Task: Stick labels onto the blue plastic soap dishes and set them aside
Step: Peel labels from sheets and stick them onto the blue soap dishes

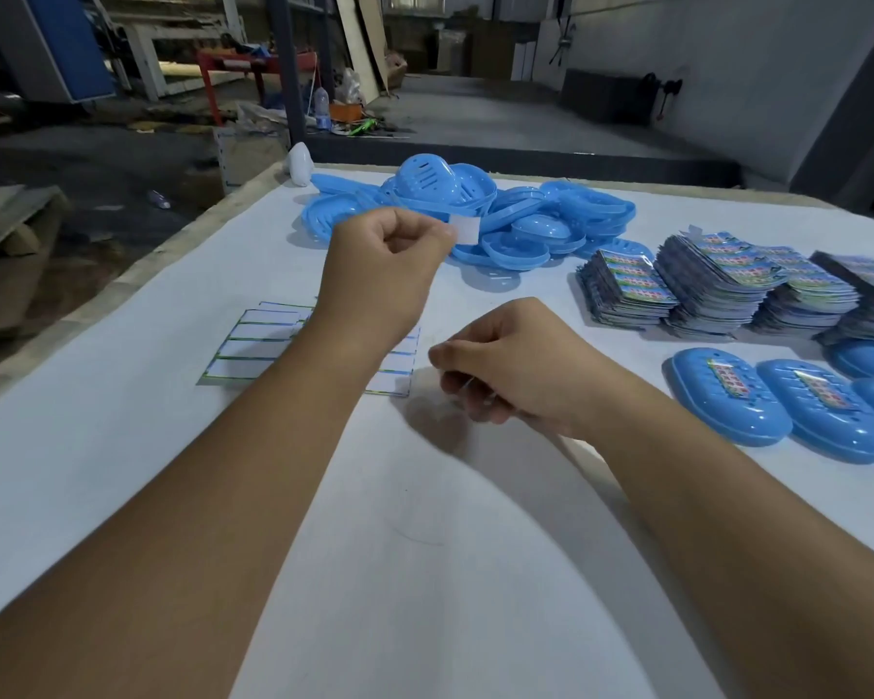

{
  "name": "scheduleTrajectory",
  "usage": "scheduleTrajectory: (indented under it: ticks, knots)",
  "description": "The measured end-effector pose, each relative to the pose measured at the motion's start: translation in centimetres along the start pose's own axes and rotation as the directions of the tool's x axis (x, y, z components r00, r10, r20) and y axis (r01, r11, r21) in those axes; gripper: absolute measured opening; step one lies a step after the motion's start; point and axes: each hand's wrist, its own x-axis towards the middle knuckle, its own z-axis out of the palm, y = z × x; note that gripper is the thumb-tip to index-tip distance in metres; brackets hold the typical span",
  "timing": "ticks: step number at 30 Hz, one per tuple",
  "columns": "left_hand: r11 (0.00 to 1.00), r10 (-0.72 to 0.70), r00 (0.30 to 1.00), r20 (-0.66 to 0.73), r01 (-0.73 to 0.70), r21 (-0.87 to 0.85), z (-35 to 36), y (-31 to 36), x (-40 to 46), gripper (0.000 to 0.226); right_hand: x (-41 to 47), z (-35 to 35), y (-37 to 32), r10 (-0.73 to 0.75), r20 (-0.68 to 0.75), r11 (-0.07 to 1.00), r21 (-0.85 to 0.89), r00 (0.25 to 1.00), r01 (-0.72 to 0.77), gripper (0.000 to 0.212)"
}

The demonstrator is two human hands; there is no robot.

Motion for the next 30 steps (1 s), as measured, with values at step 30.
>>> scheduleTrajectory:
  ticks: [30]
  knots:
    - [0.524,0.626,0.652,0.428,-0.758,0.387,0.1,-0.7,-1.3,0.017,-0.2,-7.9,1.0,0.076,-0.211,0.996,0.060,0.974,-0.065,0.023]
